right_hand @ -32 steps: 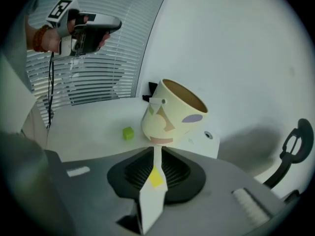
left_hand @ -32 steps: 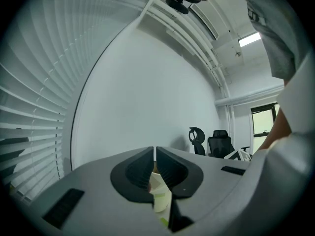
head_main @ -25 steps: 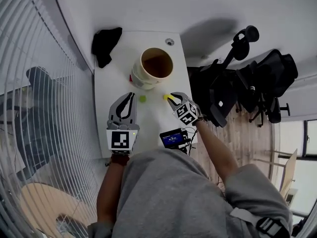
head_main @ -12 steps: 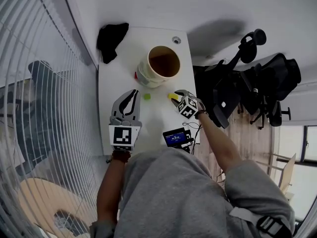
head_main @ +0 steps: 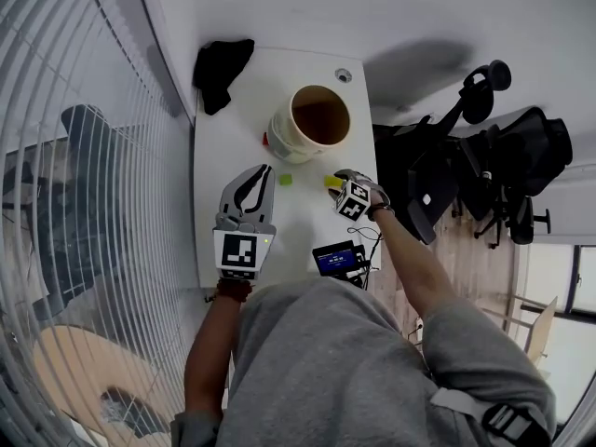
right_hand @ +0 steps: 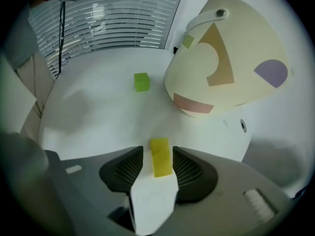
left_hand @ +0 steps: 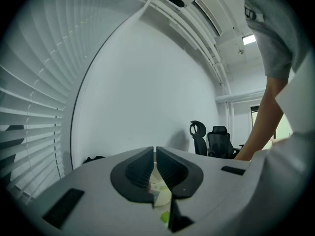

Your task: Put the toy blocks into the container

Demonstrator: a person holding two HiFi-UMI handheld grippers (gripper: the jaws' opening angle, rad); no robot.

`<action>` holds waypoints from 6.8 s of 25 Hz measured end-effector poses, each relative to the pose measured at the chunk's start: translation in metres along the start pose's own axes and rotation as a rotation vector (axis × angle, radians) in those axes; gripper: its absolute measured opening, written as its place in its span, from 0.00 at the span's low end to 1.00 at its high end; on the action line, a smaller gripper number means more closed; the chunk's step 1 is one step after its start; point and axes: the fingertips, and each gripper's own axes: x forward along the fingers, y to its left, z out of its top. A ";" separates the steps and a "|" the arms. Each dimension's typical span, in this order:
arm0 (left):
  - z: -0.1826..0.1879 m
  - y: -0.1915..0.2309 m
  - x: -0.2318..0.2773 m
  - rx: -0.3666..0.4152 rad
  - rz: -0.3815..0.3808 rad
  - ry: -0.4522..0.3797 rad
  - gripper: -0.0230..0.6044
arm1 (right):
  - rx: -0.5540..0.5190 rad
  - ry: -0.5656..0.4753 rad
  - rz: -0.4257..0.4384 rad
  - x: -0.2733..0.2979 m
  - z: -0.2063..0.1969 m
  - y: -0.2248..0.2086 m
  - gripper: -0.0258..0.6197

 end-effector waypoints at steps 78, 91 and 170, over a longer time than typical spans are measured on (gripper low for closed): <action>-0.026 -0.005 0.002 -0.062 -0.013 0.020 0.07 | 0.307 -0.726 -0.436 -0.238 0.169 -0.053 0.26; -0.026 0.005 0.000 -0.085 -0.012 0.016 0.08 | 0.288 -0.722 -0.491 -0.242 0.180 -0.090 0.26; -0.077 0.009 -0.004 -0.119 0.001 0.096 0.08 | 0.138 -0.301 0.143 -0.012 0.160 0.041 0.34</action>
